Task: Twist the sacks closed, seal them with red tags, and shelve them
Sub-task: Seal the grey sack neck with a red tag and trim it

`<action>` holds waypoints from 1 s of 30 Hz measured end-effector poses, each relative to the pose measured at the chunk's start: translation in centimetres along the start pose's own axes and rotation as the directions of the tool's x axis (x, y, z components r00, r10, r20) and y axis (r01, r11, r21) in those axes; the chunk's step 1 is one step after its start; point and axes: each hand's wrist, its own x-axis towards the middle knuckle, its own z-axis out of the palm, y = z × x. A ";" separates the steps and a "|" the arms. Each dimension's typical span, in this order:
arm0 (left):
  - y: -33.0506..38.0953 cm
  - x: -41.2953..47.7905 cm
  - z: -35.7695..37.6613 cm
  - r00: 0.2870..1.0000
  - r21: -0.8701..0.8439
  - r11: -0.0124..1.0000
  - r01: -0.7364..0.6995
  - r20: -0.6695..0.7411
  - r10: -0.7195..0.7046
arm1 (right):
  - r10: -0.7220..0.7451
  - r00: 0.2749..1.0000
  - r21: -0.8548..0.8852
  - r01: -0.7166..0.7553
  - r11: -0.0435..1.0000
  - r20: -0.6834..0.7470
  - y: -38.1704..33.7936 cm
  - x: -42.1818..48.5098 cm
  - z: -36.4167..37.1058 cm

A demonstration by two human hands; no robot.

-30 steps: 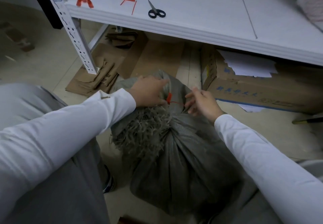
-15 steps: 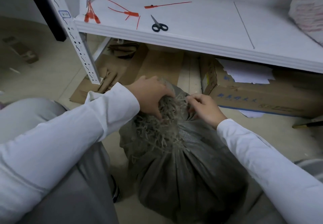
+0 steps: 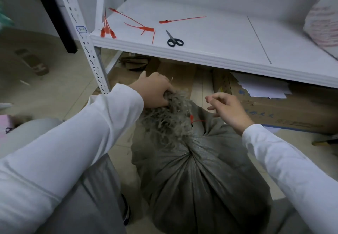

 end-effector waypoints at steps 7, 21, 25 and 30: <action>-1.8 0.7 -3.6 0.933 -0.322 0.947 0.026 -0.332 -0.139 | -0.091 0.992 -0.010 0.091 0.996 -0.083 -5.4 4.1 -0.1; -4.0 2.8 -6.0 0.776 -0.485 0.868 0.106 -0.505 -0.377 | -0.319 0.938 -0.431 0.234 0.871 -0.136 -16.3 15.0 4.8; -4.4 3.2 -5.9 0.777 -0.503 0.860 0.084 -0.507 -0.373 | -0.177 0.984 -0.504 0.136 0.853 -0.034 -15.7 18.4 7.6; -4.6 3.6 -5.2 0.793 -0.469 0.881 0.064 -0.512 -0.331 | -0.056 0.998 -0.558 0.046 0.828 0.000 -14.2 20.4 8.9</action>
